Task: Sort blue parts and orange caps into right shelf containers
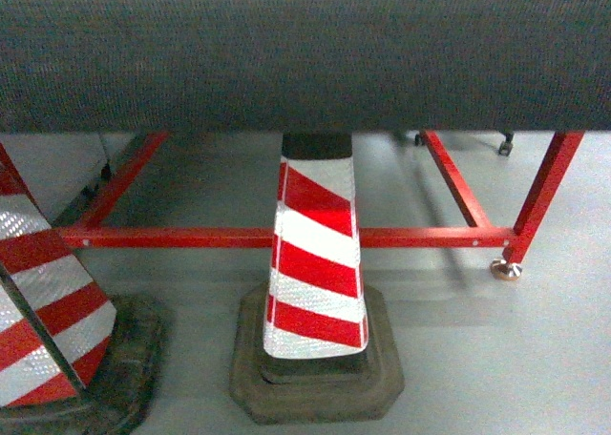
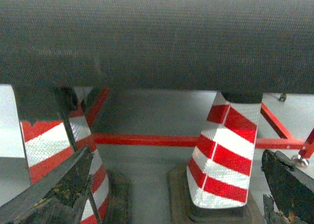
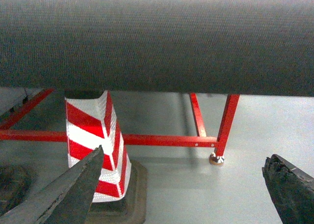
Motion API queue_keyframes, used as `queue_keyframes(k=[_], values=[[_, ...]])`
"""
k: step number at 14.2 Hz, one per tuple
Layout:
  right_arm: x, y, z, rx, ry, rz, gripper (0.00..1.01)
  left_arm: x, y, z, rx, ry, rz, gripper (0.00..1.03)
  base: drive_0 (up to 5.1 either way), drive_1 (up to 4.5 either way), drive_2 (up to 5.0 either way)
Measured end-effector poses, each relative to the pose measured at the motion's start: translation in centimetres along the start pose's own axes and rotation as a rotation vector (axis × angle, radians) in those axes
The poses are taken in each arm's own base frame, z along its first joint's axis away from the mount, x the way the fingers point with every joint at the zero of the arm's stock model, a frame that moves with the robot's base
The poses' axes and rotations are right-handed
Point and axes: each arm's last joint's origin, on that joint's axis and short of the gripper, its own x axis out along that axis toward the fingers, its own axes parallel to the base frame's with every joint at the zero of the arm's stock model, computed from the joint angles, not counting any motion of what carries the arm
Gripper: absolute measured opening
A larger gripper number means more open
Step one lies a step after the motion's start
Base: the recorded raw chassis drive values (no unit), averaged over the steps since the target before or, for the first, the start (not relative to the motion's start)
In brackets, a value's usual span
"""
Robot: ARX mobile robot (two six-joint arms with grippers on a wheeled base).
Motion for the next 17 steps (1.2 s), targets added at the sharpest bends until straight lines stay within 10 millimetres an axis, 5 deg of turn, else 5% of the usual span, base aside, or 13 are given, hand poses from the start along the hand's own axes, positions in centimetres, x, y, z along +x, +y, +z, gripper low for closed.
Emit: queue_keyframes(k=[17], values=[[0.0,0.0,-0.01,0.006,0.001,0.0,0.98,0.0,0.01,0.01,0.001,-0.001,0.003,0.98,0.0,0.0,0.0]])
